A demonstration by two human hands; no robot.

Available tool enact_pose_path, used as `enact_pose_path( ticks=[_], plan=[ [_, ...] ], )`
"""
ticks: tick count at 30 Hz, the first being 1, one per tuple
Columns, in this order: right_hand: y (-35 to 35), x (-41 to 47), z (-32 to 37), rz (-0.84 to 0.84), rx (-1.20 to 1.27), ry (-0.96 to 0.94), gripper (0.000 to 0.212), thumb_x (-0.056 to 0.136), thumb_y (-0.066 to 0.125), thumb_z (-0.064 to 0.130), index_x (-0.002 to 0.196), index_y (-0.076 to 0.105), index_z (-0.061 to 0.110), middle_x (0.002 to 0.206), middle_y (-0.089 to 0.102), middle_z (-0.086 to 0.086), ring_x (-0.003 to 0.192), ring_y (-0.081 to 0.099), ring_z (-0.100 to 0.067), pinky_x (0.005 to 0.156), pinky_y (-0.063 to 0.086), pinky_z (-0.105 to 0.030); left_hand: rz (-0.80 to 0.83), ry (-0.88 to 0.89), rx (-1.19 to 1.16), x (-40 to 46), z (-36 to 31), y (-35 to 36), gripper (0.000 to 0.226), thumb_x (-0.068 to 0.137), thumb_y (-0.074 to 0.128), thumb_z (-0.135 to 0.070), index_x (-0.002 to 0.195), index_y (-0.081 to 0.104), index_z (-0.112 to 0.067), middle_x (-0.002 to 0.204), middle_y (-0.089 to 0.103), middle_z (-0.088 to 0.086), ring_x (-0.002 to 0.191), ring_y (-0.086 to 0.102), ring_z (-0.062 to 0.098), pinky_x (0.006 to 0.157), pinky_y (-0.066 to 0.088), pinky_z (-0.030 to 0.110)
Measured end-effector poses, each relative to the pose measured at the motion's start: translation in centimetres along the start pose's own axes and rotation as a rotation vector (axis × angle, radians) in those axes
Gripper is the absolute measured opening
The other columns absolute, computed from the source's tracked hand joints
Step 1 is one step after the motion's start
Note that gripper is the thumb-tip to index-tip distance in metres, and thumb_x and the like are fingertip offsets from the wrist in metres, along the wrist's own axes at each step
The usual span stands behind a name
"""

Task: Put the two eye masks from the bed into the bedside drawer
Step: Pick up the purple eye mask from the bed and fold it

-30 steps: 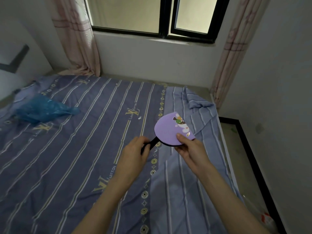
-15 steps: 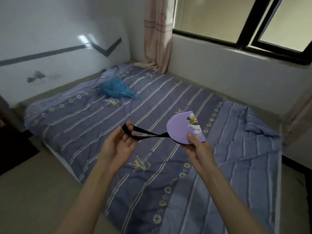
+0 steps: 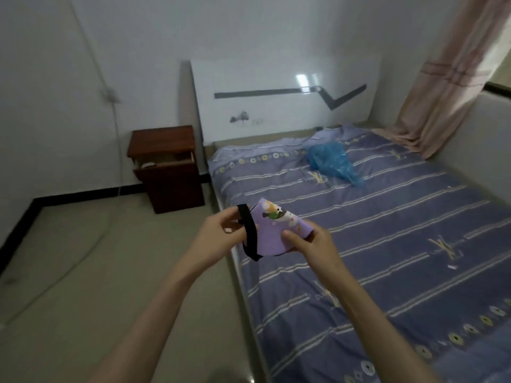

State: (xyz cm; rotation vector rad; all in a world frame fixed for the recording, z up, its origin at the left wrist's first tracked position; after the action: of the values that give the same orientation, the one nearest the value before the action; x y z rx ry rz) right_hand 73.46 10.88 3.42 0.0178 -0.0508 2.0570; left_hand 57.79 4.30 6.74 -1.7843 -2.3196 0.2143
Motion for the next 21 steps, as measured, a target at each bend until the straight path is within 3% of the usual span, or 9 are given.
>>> enact_pose_path(
  ticks=[2,5,6,10,13,15,16,19,21],
  plan=[
    [4.4,2.2,0.0,0.132,-0.1,-0.01,0.024,0.082,0.062,0.003,0.092,0.066,0.024,0.09,0.066,-0.008,0.082,0.059,-0.013,0.075,0.053,-0.033,-0.077,0.004,0.011,0.2,0.7,-4.0,0.026,0.082,0.064,-0.01,0.105,0.063,-0.02,0.102,0.069,0.006,0.089,0.062,0.011,0.078,0.05,0.019],
    [11.1,5.6,-0.7,0.313,-0.246,-0.013,0.019,0.082,0.062,0.005,0.094,0.066,0.019,0.083,0.063,-0.006,0.068,0.055,-0.001,0.064,0.048,-0.016,-0.145,0.012,0.021,0.9,2.5,-9.6,0.02,0.081,0.063,-0.004,0.101,0.064,-0.009,0.093,0.068,0.0,0.078,0.061,-0.006,0.07,0.046,0.006],
    [13.3,6.8,-0.9,0.368,-0.276,-0.011,0.018,0.082,0.062,0.006,0.093,0.066,0.019,0.083,0.063,-0.006,0.066,0.055,0.0,0.064,0.048,-0.017,-0.16,0.006,0.033,1.4,3.5,-11.4,0.019,0.081,0.063,-0.005,0.1,0.065,-0.008,0.091,0.067,-0.002,0.075,0.06,-0.01,0.068,0.046,0.005],
    [21.3,11.8,-1.9,0.488,-0.356,0.007,0.025,0.084,0.061,0.01,0.107,0.063,0.002,0.1,0.069,-0.023,0.087,0.065,-0.027,0.081,0.052,-0.044,-0.202,-0.042,0.088,4.3,7.4,-18.6,0.009,0.081,0.064,-0.013,0.084,0.066,-0.021,0.086,0.066,-0.007,0.073,0.058,-0.01,0.066,0.046,0.006],
    [25.8,16.1,-2.1,0.499,-0.374,0.005,0.027,0.083,0.062,0.01,0.108,0.063,0.001,0.099,0.067,-0.027,0.083,0.062,-0.035,0.077,0.051,-0.047,-0.225,-0.038,0.128,7.3,8.9,-23.5,0.014,0.083,0.062,-0.018,0.079,0.064,-0.032,0.082,0.064,-0.013,0.075,0.057,-0.009,0.066,0.045,0.006],
    [28.1,18.9,-2.0,0.493,-0.341,0.021,0.027,0.082,0.063,0.008,0.108,0.063,0.001,0.101,0.068,-0.026,0.091,0.063,-0.039,0.082,0.051,-0.049,-0.2,-0.038,0.144,9.5,9.5,-26.0,0.013,0.082,0.064,-0.022,0.084,0.063,-0.035,0.085,0.065,-0.015,0.078,0.058,-0.01,0.067,0.044,0.003],
    [28.8,20.4,-2.0,0.478,-0.314,0.031,0.028,0.081,0.063,0.007,0.109,0.063,0.002,0.1,0.069,-0.023,0.092,0.065,-0.034,0.083,0.052,-0.047,-0.182,-0.046,0.169,10.6,9.9,-27.1,0.015,0.08,0.066,-0.023,0.084,0.064,-0.037,0.086,0.065,-0.016,0.079,0.058,-0.01,0.067,0.043,0.003],
    [30.5,24.8,-2.1,0.41,-0.191,0.051,0.022,0.083,0.063,0.011,0.104,0.064,0.009,0.09,0.068,-0.002,0.075,0.065,-0.002,0.065,0.053,-0.017,-0.185,-0.087,0.246,14.1,11.5,-30.3,0.016,0.078,0.068,-0.024,0.075,0.064,-0.039,0.082,0.066,-0.017,0.076,0.059,-0.002,0.062,0.043,0.005],
    [31.4,27.5,-3.2,0.378,-0.131,0.098,0.02,0.085,0.061,0.022,0.104,0.062,0.015,0.094,0.066,0.001,0.083,0.063,-0.005,0.067,0.05,-0.016,-0.302,-0.126,0.19,16.3,13.2,-33.0,0.009,0.079,0.067,-0.023,0.077,0.065,-0.031,0.081,0.065,-0.015,0.074,0.058,0.002,0.06,0.044,0.011]
  ],
)
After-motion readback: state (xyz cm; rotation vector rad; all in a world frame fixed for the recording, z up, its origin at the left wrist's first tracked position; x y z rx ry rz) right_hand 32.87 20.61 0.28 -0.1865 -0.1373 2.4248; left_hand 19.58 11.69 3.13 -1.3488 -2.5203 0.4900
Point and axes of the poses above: each hand's wrist, its own x-axis towards the middle knuckle, its own y-axis out of the palm, z = x × y, the point moved 9 cm from there along x, towards the middle knuckle
